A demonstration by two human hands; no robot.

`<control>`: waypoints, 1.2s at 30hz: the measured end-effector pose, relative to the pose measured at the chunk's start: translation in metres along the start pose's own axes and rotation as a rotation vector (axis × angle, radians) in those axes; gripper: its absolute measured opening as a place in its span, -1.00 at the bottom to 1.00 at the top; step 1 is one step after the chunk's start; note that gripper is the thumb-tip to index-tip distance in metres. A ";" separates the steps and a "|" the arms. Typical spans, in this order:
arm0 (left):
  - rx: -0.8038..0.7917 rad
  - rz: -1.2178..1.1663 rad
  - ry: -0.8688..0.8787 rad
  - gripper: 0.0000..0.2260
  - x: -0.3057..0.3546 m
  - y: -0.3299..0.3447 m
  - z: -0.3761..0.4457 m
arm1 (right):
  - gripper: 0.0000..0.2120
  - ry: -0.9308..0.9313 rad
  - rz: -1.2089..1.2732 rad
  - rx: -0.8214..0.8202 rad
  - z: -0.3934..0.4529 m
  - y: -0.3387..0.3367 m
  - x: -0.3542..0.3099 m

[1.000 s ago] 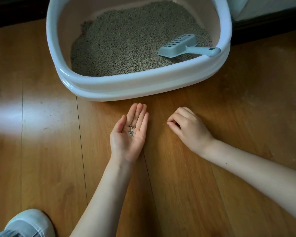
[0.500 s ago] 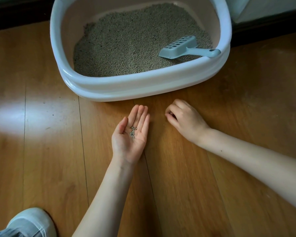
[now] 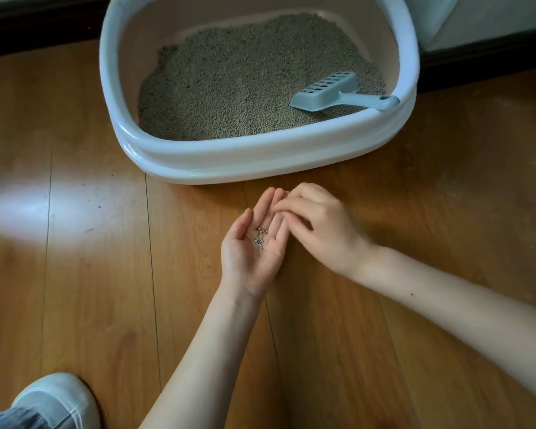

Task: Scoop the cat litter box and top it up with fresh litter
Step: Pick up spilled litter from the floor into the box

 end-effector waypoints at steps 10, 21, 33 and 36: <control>0.047 -0.043 0.060 -0.64 0.024 -0.008 -0.001 | -0.82 0.099 -0.200 -0.104 -0.020 0.016 0.037; 0.119 -0.041 0.039 -0.58 0.016 -0.018 -0.002 | -0.90 0.088 -0.064 0.013 -0.008 -0.001 0.005; -0.038 0.010 -0.007 -0.29 -0.008 0.006 -0.002 | -0.88 -0.142 -0.203 0.029 -0.003 -0.020 -0.040; -0.025 0.042 -0.040 -0.46 -0.013 0.008 -0.002 | -0.92 -0.168 -0.276 0.059 -0.003 -0.021 -0.042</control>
Point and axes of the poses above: each hand's wrist, its own z-axis towards the middle knuckle, its own y-axis out of the palm, x = y × z, the point moved 9 cm from there along z, towards the middle knuckle, and after that the axes turned 8 degrees about y, right-handed, at the moved point
